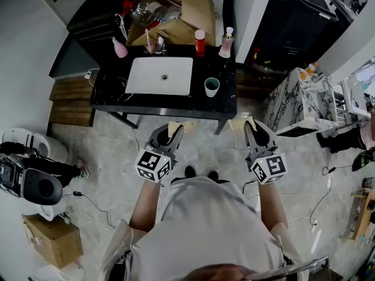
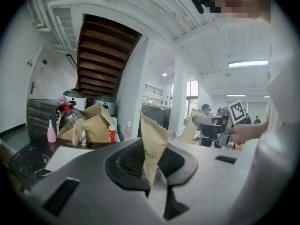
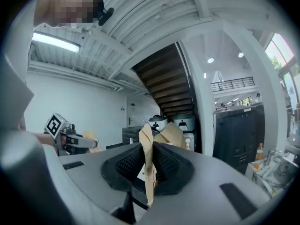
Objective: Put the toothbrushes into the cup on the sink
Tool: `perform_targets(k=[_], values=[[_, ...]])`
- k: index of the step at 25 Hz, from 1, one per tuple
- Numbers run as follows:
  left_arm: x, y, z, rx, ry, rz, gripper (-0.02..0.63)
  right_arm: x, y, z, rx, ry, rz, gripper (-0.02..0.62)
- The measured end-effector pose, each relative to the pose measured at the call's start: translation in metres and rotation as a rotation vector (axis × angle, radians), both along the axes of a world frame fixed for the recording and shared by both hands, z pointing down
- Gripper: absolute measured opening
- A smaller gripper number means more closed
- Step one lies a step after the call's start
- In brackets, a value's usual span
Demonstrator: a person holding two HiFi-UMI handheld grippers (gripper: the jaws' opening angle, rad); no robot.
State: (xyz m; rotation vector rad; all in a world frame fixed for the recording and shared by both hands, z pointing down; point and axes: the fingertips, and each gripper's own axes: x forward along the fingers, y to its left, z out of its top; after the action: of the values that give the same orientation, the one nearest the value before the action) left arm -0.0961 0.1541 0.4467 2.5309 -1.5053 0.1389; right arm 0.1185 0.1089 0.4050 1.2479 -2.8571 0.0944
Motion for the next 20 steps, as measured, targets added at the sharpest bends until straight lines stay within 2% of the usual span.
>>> perform_targets(k=[20], values=[[-0.027, -0.006, 0.015, -0.015, 0.032, 0.078, 0.055, -0.024, 0.009, 0.009, -0.027, -0.031, 0.07, 0.067]])
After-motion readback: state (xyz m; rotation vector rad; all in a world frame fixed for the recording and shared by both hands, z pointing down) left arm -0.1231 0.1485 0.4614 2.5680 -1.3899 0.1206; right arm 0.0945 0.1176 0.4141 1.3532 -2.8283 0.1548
